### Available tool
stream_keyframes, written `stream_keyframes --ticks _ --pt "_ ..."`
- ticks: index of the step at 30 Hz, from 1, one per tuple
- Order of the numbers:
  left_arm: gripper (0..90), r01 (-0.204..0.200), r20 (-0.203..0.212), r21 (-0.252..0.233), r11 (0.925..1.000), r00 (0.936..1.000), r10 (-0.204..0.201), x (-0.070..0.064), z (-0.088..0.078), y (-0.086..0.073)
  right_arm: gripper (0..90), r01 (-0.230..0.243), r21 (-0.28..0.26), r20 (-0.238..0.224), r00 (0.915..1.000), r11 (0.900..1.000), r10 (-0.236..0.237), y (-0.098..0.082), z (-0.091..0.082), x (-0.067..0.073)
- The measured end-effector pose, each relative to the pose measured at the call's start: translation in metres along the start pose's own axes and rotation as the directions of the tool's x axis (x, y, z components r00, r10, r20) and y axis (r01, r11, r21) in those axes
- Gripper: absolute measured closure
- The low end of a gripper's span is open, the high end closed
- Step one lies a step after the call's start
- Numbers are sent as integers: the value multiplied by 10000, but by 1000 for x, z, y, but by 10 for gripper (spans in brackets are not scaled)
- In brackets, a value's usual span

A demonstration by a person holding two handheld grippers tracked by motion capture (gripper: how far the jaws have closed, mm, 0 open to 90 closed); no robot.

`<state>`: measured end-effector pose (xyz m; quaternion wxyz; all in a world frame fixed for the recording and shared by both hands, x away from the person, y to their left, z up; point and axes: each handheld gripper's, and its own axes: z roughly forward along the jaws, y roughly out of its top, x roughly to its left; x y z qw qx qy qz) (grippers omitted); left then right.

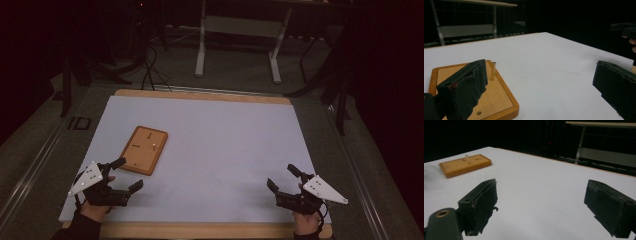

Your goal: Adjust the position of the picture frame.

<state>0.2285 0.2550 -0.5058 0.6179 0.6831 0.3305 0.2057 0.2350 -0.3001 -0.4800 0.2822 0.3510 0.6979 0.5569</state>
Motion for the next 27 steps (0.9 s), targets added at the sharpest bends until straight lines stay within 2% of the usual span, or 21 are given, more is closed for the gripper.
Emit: stream_keyframes --ticks 2,4,6,9,14,18,24,27 --pt "1 -58 33 -9 10000 10000 58 -1 0 0 111 256 77 36 9997 9996 -257 1 1 3" --pt "1 -232 148 62 9997 9996 231 -4 1 1 111 356 133 -57 9994 9993 -355 1 3 5" --pt "1 -232 148 62 9997 9996 231 -4 1 1 111 396 178 -9 9992 9991 -396 1 3 6" --pt "1 -306 439 158 9994 9986 299 -7 -1 3 111 376 221 -18 9993 9990 -376 0 5 6" --pt "2 -214 934 437 9988 9955 173 -8 -1 5 112 448 136 -86 9990 9989 -446 1 5 8" --pt "1 -458 1160 631 9970 9925 382 -9 2 11 112 471 -1 -81 9989 9989 -471 1 5 10" --pt "2 -587 1023 658 9961 9934 518 -3 4 24 112 393 -143 -99 9992 9991 -395 1 5 11" --pt "3 -529 868 721 9960 9951 466 7 8 33 112 344 -190 -171 9993 9992 -347 1 7 11"
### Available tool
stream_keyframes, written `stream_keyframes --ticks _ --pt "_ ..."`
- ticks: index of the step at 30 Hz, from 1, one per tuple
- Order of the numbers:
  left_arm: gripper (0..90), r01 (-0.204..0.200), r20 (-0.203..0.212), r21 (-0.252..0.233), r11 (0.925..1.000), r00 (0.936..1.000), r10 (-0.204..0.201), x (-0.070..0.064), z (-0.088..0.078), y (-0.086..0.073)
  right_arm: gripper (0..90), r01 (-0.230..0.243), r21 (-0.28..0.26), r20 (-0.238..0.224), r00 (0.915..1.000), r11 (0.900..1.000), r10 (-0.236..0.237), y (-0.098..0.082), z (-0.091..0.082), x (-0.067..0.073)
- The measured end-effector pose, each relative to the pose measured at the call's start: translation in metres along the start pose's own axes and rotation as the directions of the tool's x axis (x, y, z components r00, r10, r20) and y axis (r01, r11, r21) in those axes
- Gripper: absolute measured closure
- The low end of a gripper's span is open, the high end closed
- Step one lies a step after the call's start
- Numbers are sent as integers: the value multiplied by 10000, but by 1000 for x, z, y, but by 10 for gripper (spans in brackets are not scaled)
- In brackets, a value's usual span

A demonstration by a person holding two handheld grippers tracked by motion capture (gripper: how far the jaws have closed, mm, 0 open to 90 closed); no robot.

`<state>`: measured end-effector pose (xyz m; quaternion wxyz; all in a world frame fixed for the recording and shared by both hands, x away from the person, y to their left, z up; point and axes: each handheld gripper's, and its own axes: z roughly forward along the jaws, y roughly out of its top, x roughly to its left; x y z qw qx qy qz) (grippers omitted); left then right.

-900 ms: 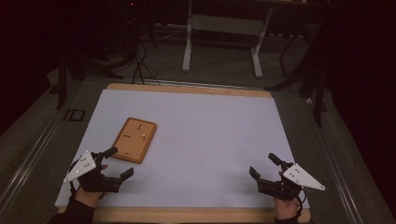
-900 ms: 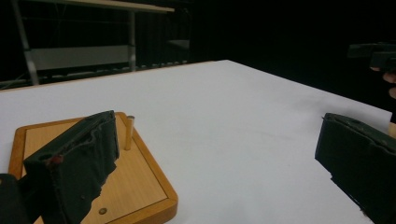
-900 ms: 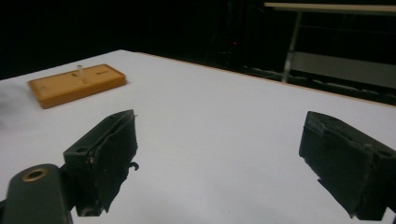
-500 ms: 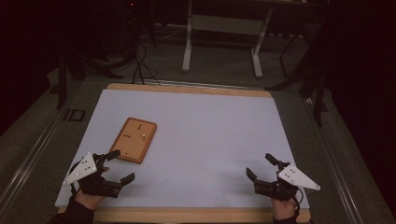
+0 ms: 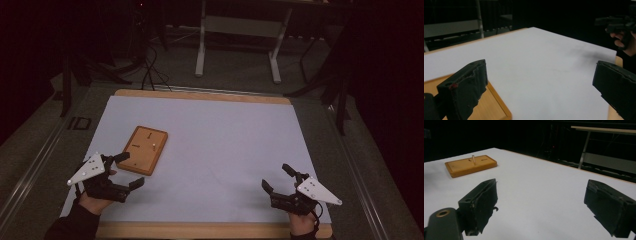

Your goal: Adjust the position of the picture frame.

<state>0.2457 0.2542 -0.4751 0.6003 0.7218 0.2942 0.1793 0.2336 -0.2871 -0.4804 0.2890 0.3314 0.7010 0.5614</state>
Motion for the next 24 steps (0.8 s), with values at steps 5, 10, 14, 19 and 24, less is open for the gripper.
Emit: stream_keyframes --ticks 5,10,14,19,24 --pt "3 -67 -99 137 9999 9999 68 13 7 9 112 110 -27 11 9999 9999 -110 0 0 1" --pt "9 -228 -115 306 9993 9997 232 23 19 16 123 209 50 -132 9997 9998 -208 0 2 1" --pt "28 -171 -144 496 9986 9997 179 32 31 14 123 217 -40 -139 9997 9998 -217 0 1 2" --pt "91 -44 -209 877 9961 9998 63 44 47 5 123 135 -156 -90 9999 9998 -137 1 0 1" --pt "213 -101 -315 1685 9856 9994 156 57 60 -4 123 90 -137 -172 9998 9999 -93 1 0 1"
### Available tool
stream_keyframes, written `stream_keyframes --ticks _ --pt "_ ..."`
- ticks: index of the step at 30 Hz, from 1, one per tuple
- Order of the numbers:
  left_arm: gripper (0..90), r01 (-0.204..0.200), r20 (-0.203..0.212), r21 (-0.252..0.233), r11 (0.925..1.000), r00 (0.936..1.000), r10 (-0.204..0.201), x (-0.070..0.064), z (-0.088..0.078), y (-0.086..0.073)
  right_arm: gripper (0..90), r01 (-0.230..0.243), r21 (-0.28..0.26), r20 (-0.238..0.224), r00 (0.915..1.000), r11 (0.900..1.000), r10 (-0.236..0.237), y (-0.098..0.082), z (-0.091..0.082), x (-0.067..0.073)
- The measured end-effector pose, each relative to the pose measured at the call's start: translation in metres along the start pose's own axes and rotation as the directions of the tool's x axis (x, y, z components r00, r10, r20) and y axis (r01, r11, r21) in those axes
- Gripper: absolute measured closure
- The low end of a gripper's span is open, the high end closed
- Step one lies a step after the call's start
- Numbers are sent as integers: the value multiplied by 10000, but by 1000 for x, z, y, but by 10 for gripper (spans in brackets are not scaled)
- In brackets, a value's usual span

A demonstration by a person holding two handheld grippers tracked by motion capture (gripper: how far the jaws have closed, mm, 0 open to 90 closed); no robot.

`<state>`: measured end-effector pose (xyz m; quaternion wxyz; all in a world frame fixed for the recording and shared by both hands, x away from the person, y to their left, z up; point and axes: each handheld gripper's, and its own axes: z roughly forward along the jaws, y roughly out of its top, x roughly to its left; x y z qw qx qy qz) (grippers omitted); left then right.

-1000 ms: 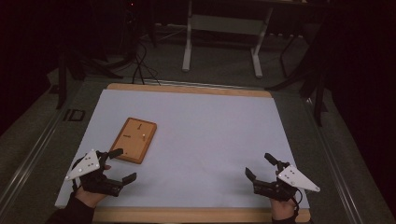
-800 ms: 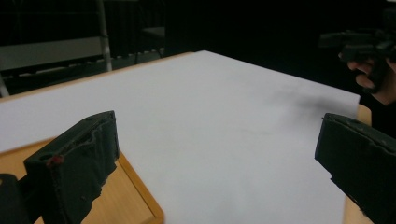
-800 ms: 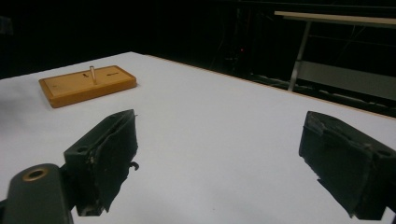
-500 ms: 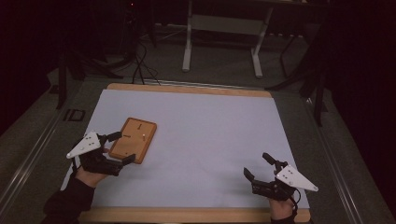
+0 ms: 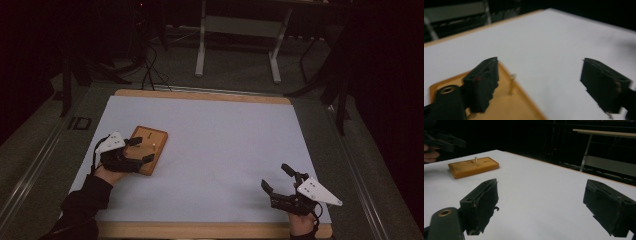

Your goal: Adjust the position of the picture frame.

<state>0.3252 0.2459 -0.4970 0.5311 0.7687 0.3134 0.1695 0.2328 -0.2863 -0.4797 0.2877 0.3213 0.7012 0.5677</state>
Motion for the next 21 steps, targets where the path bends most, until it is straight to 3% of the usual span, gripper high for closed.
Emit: stream_keyframes --ticks 5,7,16,21 --pt "341 235 -185 424 9988 9996 -227 11 11 -6 123 52 63 -143 9999 10000 -51 0 1 1" --pt "348 397 -295 675 9969 9988 -378 15 16 -7 123 49 82 -190 9998 10000 -47 -1 2 1" --pt "455 349 -626 1473 9885 9977 -259 20 36 -8 124 -103 129 -296 9995 9999 107 -2 2 -1" --pt "559 255 -910 1548 9876 9958 -115 20 43 -10 124 -127 148 -342 9993 9998 132 -2 2 -2"
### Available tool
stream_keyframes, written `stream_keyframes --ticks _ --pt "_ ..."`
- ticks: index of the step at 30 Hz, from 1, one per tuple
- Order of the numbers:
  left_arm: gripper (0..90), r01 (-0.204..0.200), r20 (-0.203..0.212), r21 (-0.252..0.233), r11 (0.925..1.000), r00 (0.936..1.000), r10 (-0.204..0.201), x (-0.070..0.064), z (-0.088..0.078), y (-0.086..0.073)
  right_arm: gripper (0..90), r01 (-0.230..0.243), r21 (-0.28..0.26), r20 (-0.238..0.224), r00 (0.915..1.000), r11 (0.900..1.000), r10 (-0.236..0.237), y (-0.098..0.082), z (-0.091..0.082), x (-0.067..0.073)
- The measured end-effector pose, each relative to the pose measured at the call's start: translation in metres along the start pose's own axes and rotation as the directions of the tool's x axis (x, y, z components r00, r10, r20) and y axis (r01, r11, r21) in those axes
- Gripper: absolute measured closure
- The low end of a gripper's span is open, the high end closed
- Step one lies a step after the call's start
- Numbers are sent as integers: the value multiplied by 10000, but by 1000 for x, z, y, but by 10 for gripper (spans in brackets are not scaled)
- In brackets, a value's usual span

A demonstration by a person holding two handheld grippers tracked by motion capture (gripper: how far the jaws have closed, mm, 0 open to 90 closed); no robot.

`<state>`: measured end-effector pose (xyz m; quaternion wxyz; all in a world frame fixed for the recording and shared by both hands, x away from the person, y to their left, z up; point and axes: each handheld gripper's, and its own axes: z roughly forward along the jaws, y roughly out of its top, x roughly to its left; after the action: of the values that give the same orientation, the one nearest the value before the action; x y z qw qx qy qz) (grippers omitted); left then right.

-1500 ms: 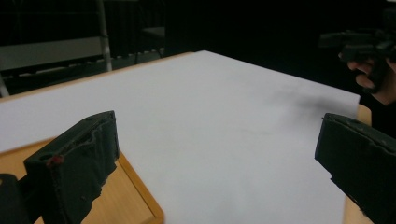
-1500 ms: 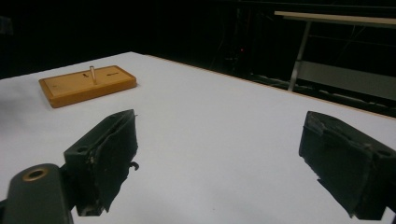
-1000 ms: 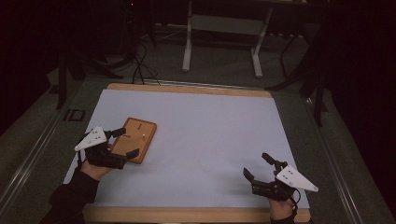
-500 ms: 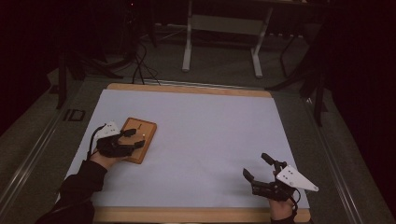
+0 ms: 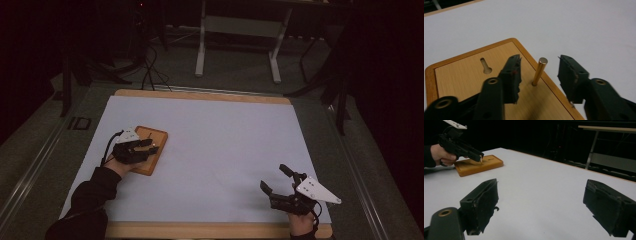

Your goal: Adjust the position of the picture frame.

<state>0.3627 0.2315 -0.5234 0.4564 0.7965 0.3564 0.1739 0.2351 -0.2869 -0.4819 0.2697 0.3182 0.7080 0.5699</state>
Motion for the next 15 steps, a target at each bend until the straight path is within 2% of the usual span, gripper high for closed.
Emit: stream_keyframes --ticks 2,3,8,13,15 --pt "600 -19 7 -15 10000 10000 19 1 1 1 128 32 29 30 10000 10000 -32 0 0 0" --pt "610 -36 -137 39 10000 9999 36 1 1 2 128 42 41 26 10000 10000 -42 0 0 0" --pt "665 -176 -245 424 9989 9995 186 -1 5 3 129 107 55 32 9999 9999 -107 0 -1 0" --pt "683 -206 -121 594 9980 9997 213 -1 7 4 130 117 68 45 9999 9999 -117 0 -1 0" --pt "727 -260 -72 634 9976 9996 265 -1 7 4 130 123 62 21 9999 9999 -123 0 -1 0"
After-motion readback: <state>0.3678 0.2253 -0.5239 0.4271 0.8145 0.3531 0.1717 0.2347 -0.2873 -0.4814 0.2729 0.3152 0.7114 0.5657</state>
